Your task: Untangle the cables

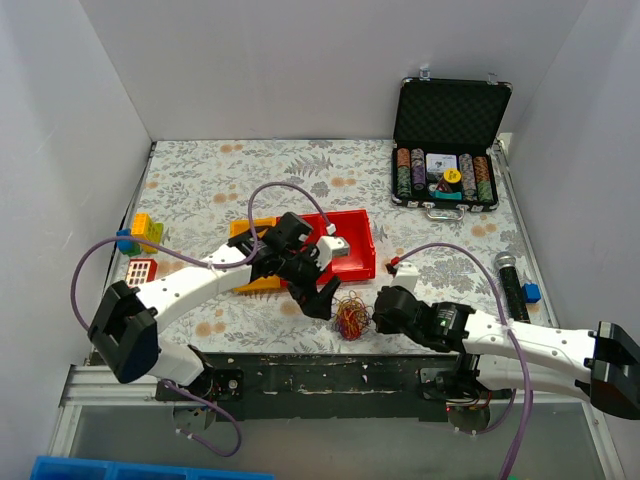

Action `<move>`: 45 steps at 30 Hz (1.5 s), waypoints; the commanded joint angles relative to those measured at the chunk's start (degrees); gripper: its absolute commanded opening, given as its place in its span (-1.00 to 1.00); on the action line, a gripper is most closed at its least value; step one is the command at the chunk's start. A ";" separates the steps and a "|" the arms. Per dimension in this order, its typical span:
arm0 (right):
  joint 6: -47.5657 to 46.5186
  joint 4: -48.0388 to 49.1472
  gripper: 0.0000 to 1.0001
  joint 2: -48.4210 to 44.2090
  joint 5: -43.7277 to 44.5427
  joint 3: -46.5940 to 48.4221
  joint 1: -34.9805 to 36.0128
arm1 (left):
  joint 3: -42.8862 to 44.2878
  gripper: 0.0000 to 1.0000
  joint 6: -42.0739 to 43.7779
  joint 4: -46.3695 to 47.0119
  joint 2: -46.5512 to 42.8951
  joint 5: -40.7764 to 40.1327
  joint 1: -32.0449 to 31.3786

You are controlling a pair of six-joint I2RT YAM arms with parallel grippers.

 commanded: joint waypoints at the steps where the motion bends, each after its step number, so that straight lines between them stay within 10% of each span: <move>1: -1.89 2.77 -0.97 1.52 -0.06 0.86 0.50 | -1.82 0.79 0.98 3.53 1.57 2.01 -1.24; 9: -2.34 4.44 -0.97 2.31 -0.67 0.42 0.50 | -4.37 0.46 -2.71 9.06 5.00 1.21 -1.24; 22: -2.78 4.27 -0.97 0.91 -1.02 0.33 0.50 | -3.40 0.52 -6.49 12.50 7.29 0.51 -1.15; 29: -2.78 4.18 -0.97 -0.32 -1.20 -0.28 0.59 | -2.97 -0.89 -6.93 12.06 7.90 0.77 -1.24; 33: -3.21 4.27 -0.97 -0.76 -1.20 -0.37 0.50 | -2.44 -1.00 -6.58 11.27 6.68 0.07 -1.24; 39: -3.30 4.09 -0.11 -4.09 -1.38 -1.95 0.50 | -1.47 -1.00 -2.81 6.44 2.46 -3.96 -1.15; 45: -4.53 6.81 0.00 -7.80 -2.60 -3.62 0.50 | -5.77 -1.00 0.01 2.66 -0.97 -15.92 -1.15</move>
